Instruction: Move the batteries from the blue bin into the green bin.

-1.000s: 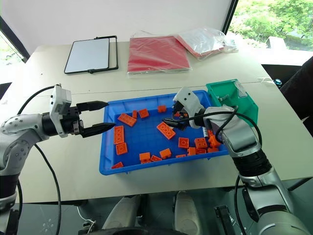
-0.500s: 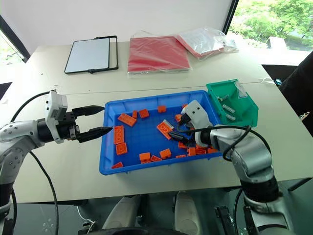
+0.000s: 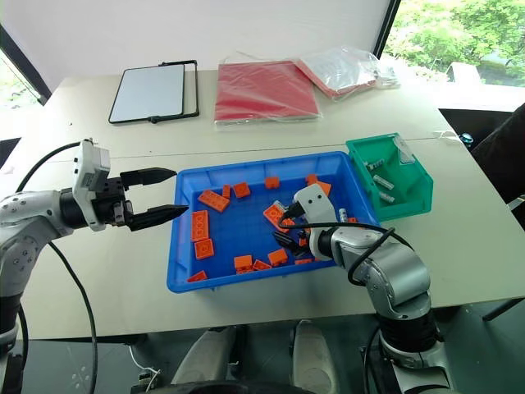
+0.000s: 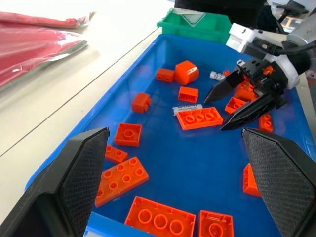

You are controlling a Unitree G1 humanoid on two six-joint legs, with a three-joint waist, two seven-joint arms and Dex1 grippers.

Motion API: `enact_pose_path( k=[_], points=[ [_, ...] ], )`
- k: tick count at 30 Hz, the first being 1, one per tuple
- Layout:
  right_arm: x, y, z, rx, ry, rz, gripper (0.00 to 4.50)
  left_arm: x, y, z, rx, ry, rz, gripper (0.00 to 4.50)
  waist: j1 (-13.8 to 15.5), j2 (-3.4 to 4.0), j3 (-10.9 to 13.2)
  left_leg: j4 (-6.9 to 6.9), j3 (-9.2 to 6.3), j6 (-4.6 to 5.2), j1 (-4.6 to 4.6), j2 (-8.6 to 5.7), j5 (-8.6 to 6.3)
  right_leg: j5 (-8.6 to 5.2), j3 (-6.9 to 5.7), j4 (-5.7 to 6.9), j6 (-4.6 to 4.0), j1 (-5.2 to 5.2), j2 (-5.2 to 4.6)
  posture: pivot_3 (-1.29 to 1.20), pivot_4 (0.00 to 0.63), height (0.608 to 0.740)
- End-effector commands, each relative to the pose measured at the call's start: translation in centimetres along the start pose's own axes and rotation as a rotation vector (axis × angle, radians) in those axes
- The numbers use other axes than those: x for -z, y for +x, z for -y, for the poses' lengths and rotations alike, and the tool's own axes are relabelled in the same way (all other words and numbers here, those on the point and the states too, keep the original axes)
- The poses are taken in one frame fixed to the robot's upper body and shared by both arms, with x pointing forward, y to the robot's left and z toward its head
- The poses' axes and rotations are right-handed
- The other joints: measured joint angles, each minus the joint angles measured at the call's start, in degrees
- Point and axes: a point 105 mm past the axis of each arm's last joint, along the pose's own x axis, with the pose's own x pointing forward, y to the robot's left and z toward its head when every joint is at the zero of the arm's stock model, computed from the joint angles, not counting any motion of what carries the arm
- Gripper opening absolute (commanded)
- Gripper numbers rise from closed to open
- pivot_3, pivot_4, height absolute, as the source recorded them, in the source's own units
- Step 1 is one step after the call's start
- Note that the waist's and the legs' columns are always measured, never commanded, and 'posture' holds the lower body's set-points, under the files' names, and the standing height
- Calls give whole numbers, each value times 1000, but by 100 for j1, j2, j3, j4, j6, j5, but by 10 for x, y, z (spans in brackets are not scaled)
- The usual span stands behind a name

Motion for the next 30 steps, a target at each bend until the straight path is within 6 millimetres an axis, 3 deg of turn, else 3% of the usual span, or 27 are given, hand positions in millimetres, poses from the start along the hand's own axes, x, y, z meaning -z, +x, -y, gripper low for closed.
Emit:
enact_pose_path(
  k=[1, 3, 8, 13, 17, 20, 21, 26, 30],
  points=[
    [2, 5, -4, -9, -20, 4, 4077, -8, -1, -1, 3, 35, 0, 4500, -1, 0, -1, 0, 0, 0, 1, 0, 0, 0, 0, 0, 0, 1, 0, 0, 150, 731],
    [0, 7, -7, -19, -27, 11, 3468, -7, -1, -1, 3, 36, 2, 4500, 1, 0, -1, 0, 0, 0, 1, 0, 0, 0, 0, 0, 0, 1, 0, 0, 150, 731],
    [-12, 8, -32, -156, -57, 47, 1148, -6, 0, 0, 0, 35, 6, 4500, 2, 0, -1, 0, 0, 0, 1, 0, 0, 0, 0, 0, 0, 2, 1, 0, 150, 731],
    [-36, 18, -64, -364, -41, 98, 1148, -5, -1, 1, -1, 35, 6, 4500, -27, 0, -1, 0, -1, 0, 1, 1, 0, 0, 1, 5, 1, -1, 3, 0, 150, 731],
    [-35, 39, -68, -380, -59, 61, 1148, -6, -1, 0, -4, 40, 6, 4500, -9, 0, -1, 0, -3, 0, 3, 1, 0, 0, 1, 7, 1, 0, 6, 0, 150, 731],
    [-32, 50, -68, -357, -122, 38, 2531, -8, -2, -1, -10, 44, 5, 4500, -4, -1, -1, 1, -3, -1, 3, -1, 0, 1, 1, 7, 0, 1, 5, 0, 150, 731],
    [-38, 48, -65, -344, -127, 55, 2994, -8, -3, -1, -12, 44, 5, 4500, -9, -1, -1, 1, -2, -1, 3, -1, 0, 1, 2, 7, 0, 0, 5, 0, 150, 731],
    [-58, 24, -46, -270, -141, 132, 2994, -5, -5, 1, -17, 42, 2, 4500, 5, -1, -1, 1, -3, -1, 2, 0, 1, 1, 2, 11, 0, -4, 6, 0, 150, 731],
    [-59, 6, -25, -171, -157, 140, 2994, -4, -3, 0, -15, 40, 4, 4500, 4, -1, -1, 1, -4, -1, 1, 0, 0, 1, 2, 11, 0, -4, 5, 0, 150, 731]
  ],
)
